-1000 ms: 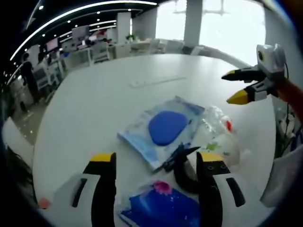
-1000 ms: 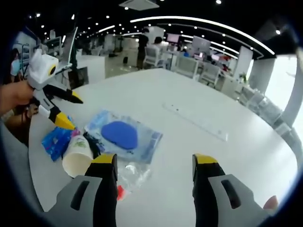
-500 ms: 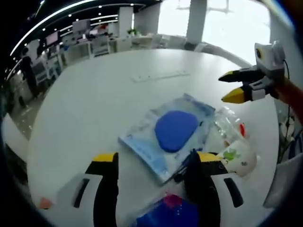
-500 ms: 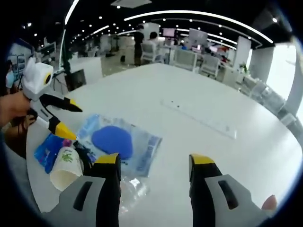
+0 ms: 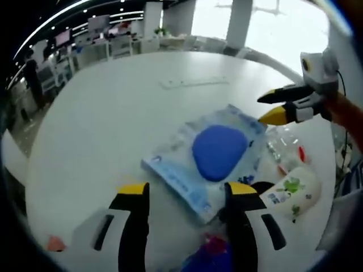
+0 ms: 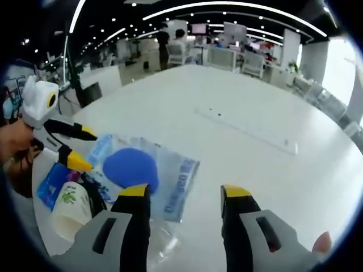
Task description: Arrange the tabletop items into an orderly group along one side of the table until the central work area is clear of visible clutter.
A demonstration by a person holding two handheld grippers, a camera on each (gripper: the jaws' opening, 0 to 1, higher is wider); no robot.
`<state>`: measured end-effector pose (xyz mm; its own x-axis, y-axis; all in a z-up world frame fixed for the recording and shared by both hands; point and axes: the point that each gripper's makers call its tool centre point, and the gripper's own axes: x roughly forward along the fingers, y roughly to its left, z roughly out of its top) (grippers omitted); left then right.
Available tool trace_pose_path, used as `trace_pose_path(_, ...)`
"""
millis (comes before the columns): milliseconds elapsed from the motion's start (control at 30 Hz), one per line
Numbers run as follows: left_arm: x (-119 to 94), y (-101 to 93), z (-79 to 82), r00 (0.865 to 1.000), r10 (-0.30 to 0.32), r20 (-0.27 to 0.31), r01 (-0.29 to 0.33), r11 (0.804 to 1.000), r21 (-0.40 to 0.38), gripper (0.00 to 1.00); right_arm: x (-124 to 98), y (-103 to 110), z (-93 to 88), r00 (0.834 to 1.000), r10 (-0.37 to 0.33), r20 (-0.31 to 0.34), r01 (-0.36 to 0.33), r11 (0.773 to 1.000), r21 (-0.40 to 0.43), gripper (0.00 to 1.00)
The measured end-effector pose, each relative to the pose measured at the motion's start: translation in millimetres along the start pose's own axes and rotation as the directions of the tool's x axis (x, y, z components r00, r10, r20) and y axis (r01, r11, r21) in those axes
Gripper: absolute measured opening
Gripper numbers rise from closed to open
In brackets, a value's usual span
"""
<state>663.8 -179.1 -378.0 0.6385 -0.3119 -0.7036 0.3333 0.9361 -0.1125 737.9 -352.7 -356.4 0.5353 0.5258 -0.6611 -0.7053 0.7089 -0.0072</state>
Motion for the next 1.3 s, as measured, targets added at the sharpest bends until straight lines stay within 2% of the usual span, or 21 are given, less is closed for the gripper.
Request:
trace_pose_path(200, 4.0, 0.8, -4.3, 1.000, 0.003, -0.022, -0.003, 1.000, -0.008, 0.46, 8.8, -1.2, -3.5, 1.000, 0.005, -0.022, -0.004, 1.000, 0.024, 0.44)
trace_pose_path(500, 8.2, 0.7, -11.1, 0.999, -0.006, -0.047, 0.005, 1.000, -0.031, 0.38, 18.0, 7.4, -13.4, 0.997, 0.034, -0.073, -0.029, 0.997, 0.071, 0.30)
trace_pose_path(633, 9.1, 0.7, -10.2, 0.999, -0.009, -0.045, 0.007, 0.999, -0.035, 0.34, 19.4, 9.2, -14.2, 0.996, 0.044, -0.078, -0.038, 0.996, 0.080, 0.26)
trace_pose_path(733, 9.3, -0.2, -10.5, 0.999, -0.017, -0.049, 0.015, 0.998, -0.053, 0.26, 20.6, 10.6, -14.7, 0.995, 0.050, -0.082, -0.044, 0.996, 0.073, 0.20)
trace_pose_path(800, 9.0, 0.9, -11.0, 0.998, -0.015, -0.056, 0.012, 0.998, -0.058, 0.22, 20.7, 10.3, -15.6, 0.995, 0.049, -0.086, -0.043, 0.996, 0.073, 0.20)
trace_pose_path(1300, 11.4, 2.0, -10.4, 0.998, -0.005, -0.068, 0.000, 0.998, -0.067, 0.12, 20.9, 8.6, -17.6, 0.994, 0.047, -0.100, -0.039, 0.996, 0.083, 0.05)
